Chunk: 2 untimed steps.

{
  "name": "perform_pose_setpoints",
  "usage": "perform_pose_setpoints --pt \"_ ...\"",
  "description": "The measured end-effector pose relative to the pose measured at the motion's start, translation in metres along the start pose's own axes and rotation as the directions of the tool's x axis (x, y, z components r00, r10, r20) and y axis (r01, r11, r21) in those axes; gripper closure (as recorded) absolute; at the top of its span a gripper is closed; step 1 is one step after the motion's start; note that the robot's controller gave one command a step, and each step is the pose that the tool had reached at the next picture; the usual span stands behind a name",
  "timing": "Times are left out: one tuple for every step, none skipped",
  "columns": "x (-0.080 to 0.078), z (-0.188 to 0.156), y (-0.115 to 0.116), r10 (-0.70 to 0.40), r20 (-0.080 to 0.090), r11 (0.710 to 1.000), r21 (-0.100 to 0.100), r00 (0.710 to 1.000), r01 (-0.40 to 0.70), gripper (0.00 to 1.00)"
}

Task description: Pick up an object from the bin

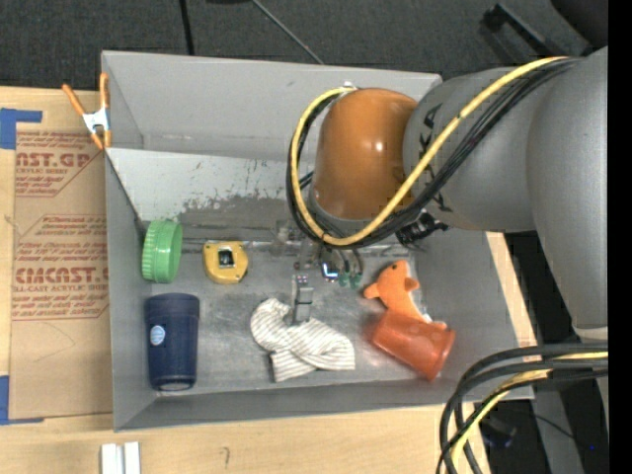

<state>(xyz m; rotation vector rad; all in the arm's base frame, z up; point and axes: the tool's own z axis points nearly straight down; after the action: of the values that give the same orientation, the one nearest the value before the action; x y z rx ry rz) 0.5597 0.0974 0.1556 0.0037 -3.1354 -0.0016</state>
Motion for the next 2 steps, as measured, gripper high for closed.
perform_pose_setpoints --pt "-0.002 -0.005 0.0 0.001 0.007 1.0 -0.001 1.0 -0.001 0.0" --pt "0.014 0.036 -0.022 -0.06 0.014 0.998 0.0 0.998 0.06 0.0"
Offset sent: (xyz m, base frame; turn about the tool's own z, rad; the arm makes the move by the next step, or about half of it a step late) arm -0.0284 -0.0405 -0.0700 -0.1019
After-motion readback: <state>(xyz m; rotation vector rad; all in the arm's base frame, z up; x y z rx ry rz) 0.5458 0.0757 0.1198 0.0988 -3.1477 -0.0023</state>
